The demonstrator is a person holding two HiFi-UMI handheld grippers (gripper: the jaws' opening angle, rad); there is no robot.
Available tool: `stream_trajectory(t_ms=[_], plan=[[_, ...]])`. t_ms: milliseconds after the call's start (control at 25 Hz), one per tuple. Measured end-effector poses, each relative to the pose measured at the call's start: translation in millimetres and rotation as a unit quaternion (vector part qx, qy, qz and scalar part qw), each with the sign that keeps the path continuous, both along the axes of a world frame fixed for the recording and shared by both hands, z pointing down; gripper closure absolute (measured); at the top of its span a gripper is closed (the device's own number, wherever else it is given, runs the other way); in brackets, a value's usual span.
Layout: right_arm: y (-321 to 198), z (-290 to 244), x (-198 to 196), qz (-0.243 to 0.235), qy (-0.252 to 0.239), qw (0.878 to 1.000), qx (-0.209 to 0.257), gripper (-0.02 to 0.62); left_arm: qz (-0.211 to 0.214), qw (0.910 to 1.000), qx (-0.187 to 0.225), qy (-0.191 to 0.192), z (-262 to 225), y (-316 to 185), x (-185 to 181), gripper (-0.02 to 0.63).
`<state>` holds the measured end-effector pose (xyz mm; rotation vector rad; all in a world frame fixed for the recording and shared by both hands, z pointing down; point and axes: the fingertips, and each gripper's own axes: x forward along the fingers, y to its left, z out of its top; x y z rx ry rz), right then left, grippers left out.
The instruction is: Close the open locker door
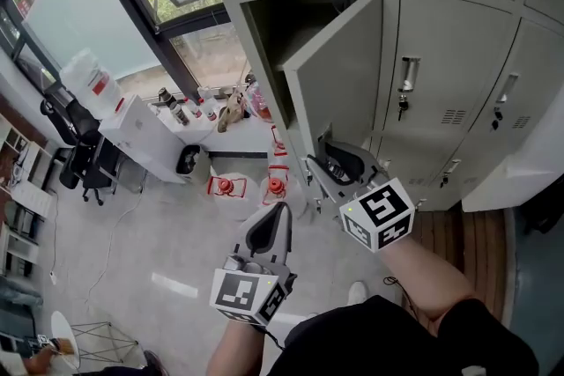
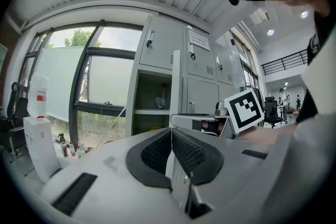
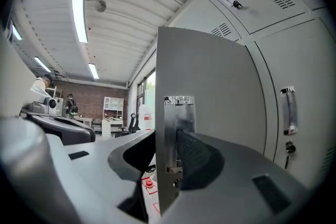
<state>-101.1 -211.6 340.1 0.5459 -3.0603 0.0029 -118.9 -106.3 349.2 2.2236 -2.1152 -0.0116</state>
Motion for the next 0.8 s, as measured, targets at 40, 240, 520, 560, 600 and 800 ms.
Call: stream_trajectory(t_ms=[40, 240, 520, 560, 600, 800], plan=[[-0.6, 0.2, -3.1, 0.0, 0.002, 1.0, 0.006, 0.417, -0.005, 1.0, 0.0, 0.0, -0.2, 0.2, -0.2, 0.588], [-2.8, 0.5, -20.9, -0.003, 0.007, 1.0, 0.023, 0.428, -0.038, 0.9992, -0.002, 0.006, 2.1, 4.3, -4.9, 0.588], [-11.4, 0.8, -39.6, -0.014, 0.0, 1.0, 0.016, 0.431, -0.078, 0.9969, 0.0, 0.013, 4.8, 11.3, -8.6, 0.588], [-12.4, 0.7, -42.1, -0.016, 0.0, 1.0, 0.017, 0.431, -0.08, 0.9967, -0.001, 0.011, 5.4, 12.0, -8.2, 0.589], [-13.5, 0.7, -44.4, -0.017, -0.001, 1.0, 0.018, 0.431, -0.082, 0.9966, -0.003, 0.009, 5.9, 12.5, -7.6, 0.588], [-19.8, 1.7, -55.5, -0.012, 0.0, 1.0, 0.023, 0.433, -0.09, 0.9959, -0.009, 0.01, 5.2, 13.9, -11.6, 0.588]])
